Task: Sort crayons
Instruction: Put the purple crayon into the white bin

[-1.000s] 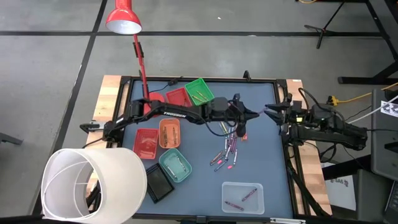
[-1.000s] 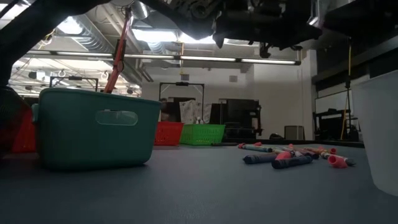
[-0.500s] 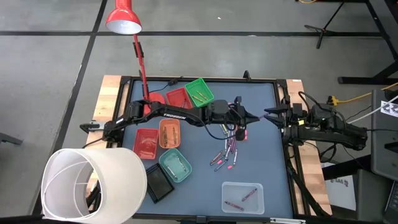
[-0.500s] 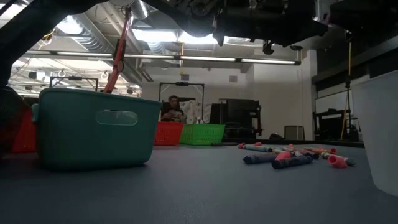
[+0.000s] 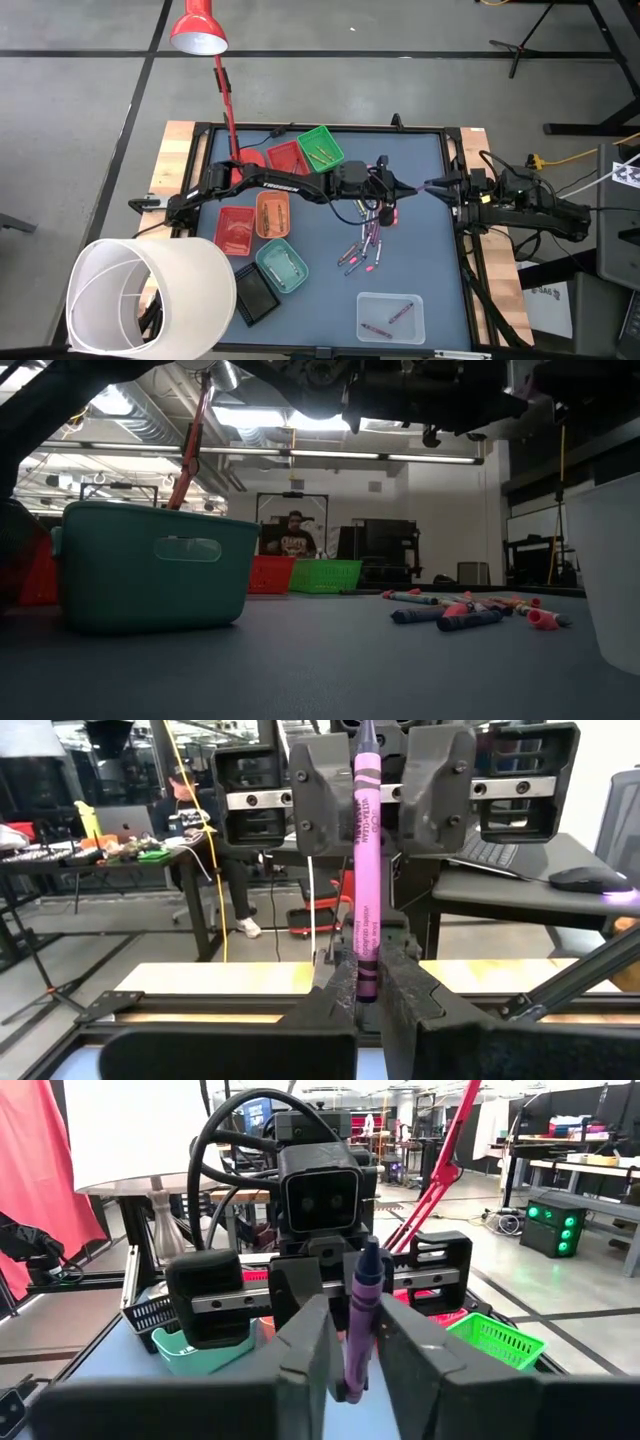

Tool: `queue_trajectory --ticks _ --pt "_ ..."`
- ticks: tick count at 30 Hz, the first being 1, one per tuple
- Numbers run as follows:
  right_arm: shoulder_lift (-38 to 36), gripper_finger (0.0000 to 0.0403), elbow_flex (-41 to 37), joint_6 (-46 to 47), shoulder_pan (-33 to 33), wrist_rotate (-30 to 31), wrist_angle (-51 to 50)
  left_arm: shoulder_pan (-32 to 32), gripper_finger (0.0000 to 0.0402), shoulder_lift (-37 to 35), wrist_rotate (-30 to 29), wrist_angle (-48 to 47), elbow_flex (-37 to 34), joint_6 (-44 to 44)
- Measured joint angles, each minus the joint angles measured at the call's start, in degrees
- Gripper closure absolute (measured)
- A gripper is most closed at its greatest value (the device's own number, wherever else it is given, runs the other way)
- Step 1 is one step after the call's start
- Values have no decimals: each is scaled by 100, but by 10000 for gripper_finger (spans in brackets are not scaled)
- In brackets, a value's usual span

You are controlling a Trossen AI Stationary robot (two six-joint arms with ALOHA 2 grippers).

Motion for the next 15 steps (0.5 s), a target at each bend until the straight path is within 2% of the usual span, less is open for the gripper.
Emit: queue_trajectory --ticks 6,12,15 --pt "0 365 0 -44 0 -136 0 -7 399 0 23 -3 0 10" --pt "0 382 0 -58 -1 -162 -4 -7 398 0 24 -31 0 -9" --pt "2 386 -4 -59 -2 -176 -11 -7 384 -1 34 -108 9 -27"
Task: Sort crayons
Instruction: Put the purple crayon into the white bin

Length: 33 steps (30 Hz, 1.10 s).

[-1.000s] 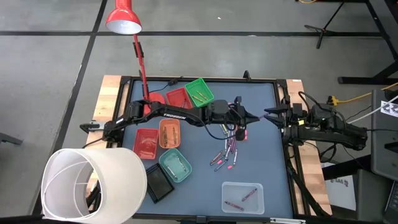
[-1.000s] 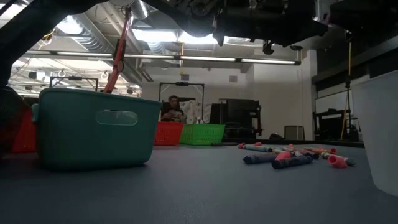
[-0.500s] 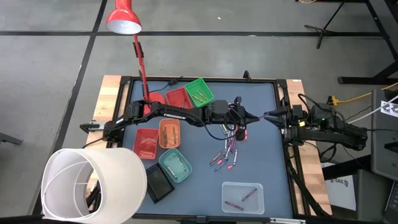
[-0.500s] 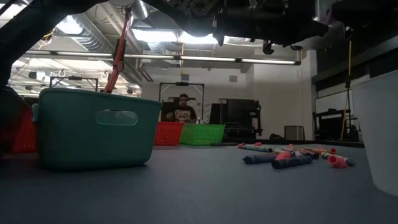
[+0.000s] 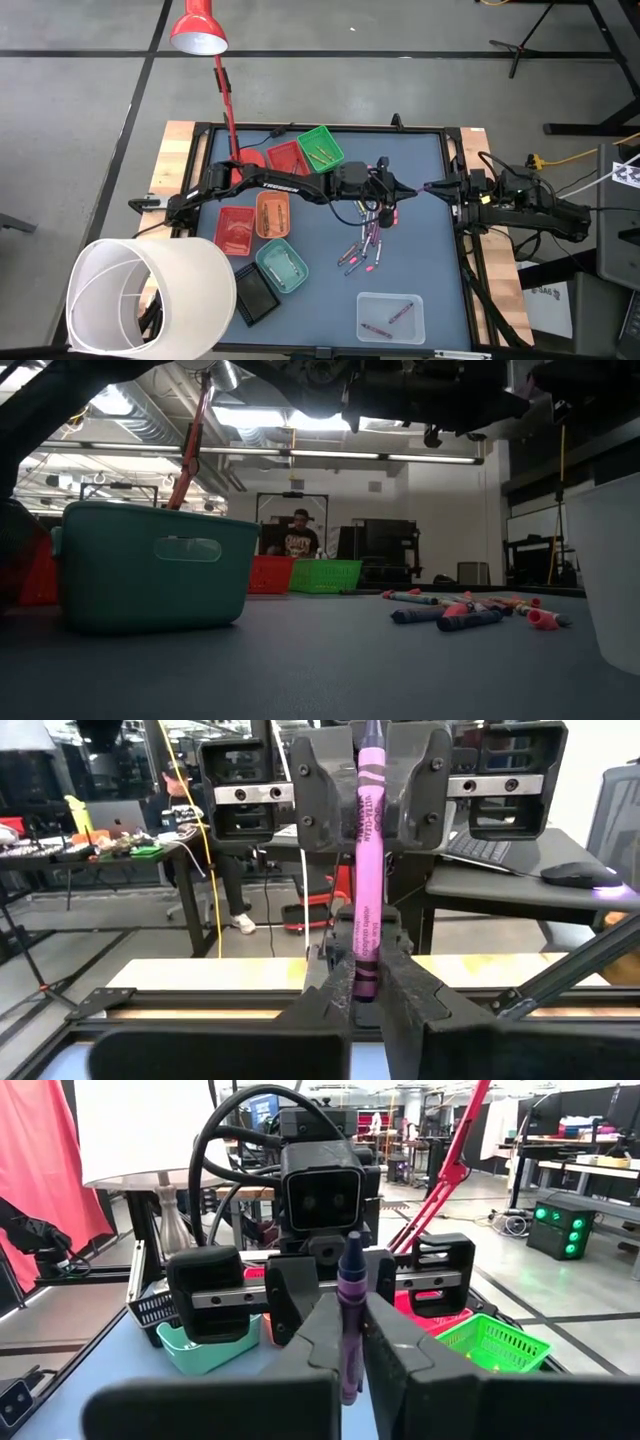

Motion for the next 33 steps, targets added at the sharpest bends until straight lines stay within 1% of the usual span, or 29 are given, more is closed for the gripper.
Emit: queue_trajectory --ticks 6,9,12,17,23,28,33 --pt "2 387 0 19 4 -109 9 9 332 -1 323 -141 0 -327" --pt "2 387 0 26 3 -209 11 9 310 -1 425 -495 0 -326" --pt "0 388 0 141 4 -418 24 14 298 -1 427 -931 0 -324" --pt "-2 388 0 707 4 -855 16 114 297 -1 442 -1924 0 -291" --pt "198 388 0 1412 4 -1156 -46 321 297 -1 444 -2659 0 -284" --pt "663 388 0 1757 5 -1399 -35 539 298 -1 442 -2932 0 -283" --pt "1399 388 0 2365 9 -1851 -33 707 298 -1 442 -3203 0 -282"
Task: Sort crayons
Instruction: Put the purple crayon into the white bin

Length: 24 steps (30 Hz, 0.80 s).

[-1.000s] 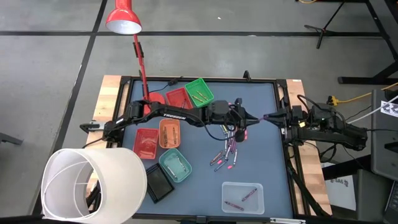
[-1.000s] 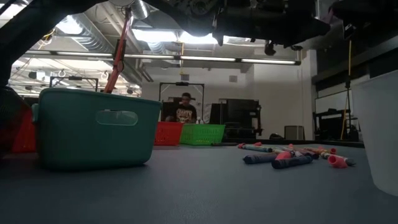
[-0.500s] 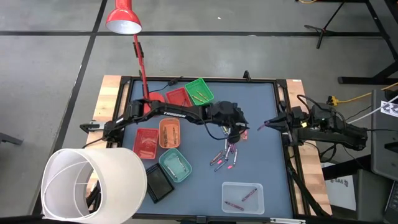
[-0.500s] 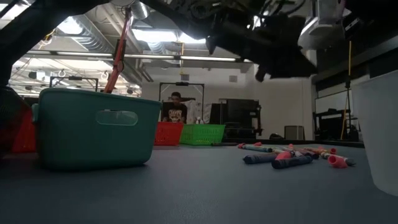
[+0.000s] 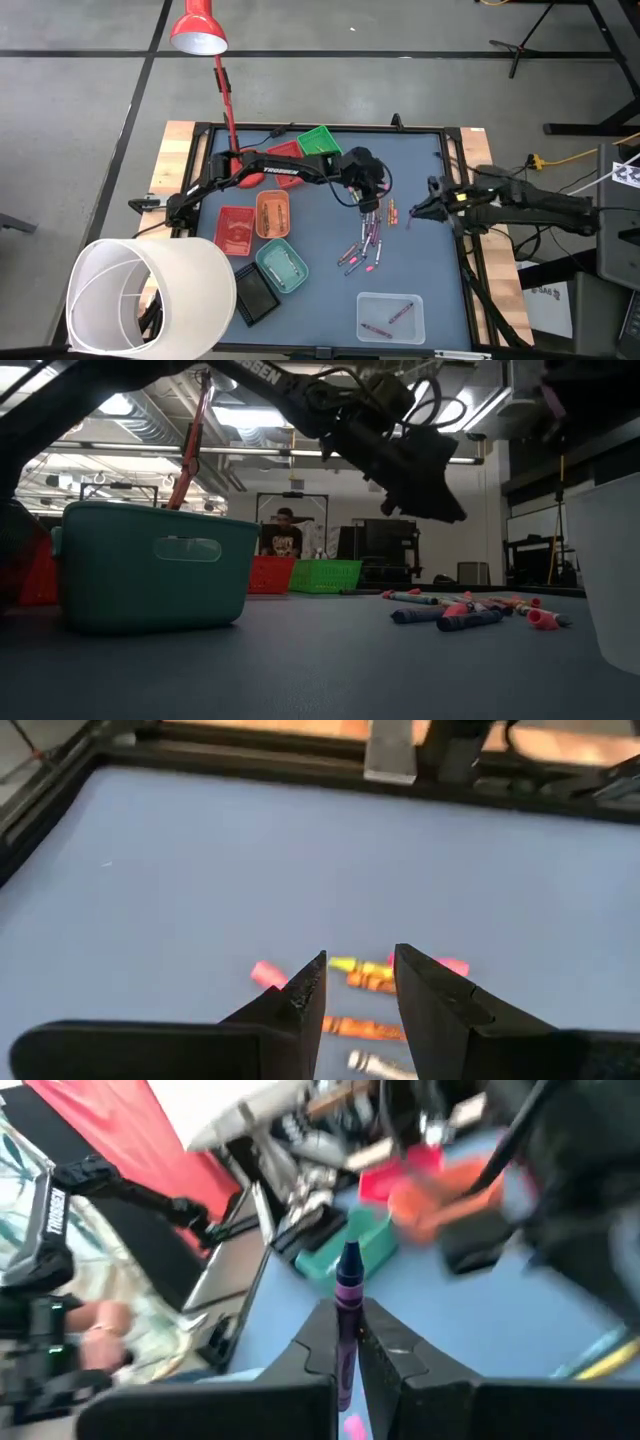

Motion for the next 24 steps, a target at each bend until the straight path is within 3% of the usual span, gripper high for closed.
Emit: queue_trajectory --ticks 5,11,24 --pt "827 388 0 551 310 -295 71 68 298 0 1 -304 -2 2" --pt "1750 388 0 963 1471 -127 797 69 298 0 2 -554 -7 7" --pt "3406 385 4 2501 4094 1377 2037 67 298 0 4 -815 -9 11"
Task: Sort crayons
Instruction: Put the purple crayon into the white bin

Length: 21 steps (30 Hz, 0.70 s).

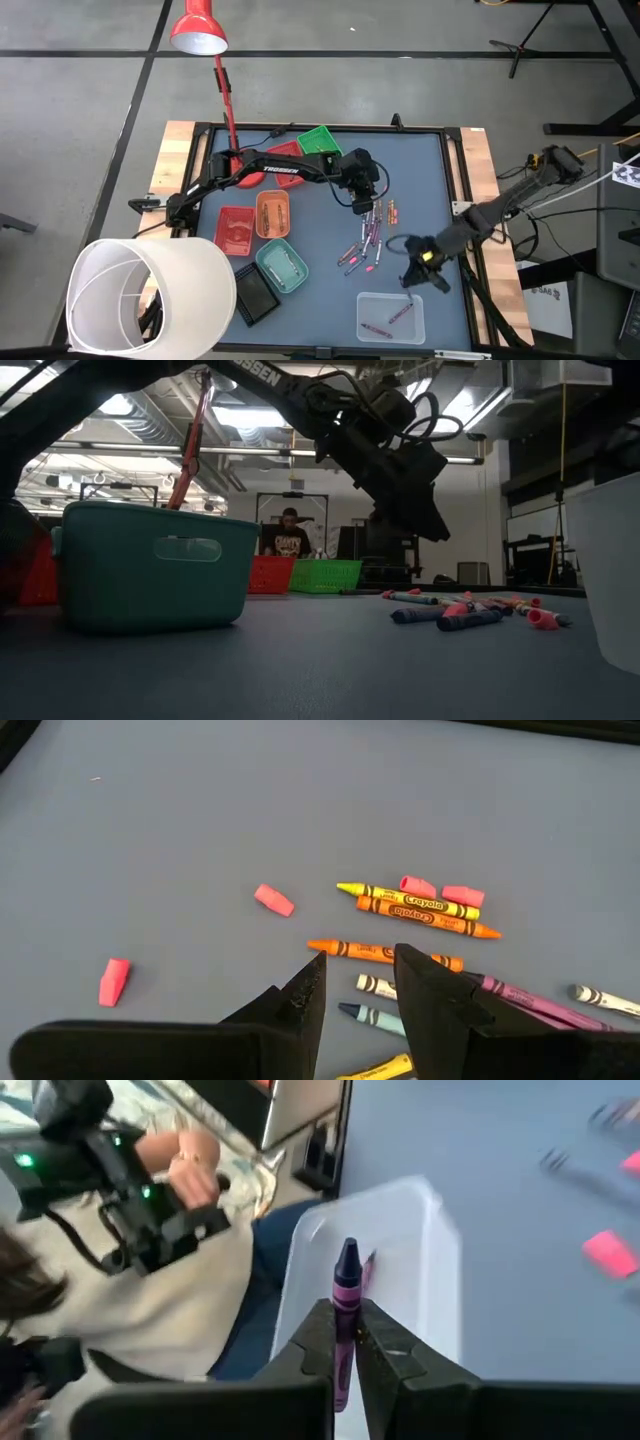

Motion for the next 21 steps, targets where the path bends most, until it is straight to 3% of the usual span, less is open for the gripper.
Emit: queue_trajectory --ticks 5,11,21 --pt "621 364 0 320 484 37 370 0 298 0 0 -9 0 0" --pt "1196 348 0 366 567 -46 603 0 298 0 0 -7 0 -2" --pt "1396 345 0 364 552 -153 597 129 298 0 -629 -5 0 -2"
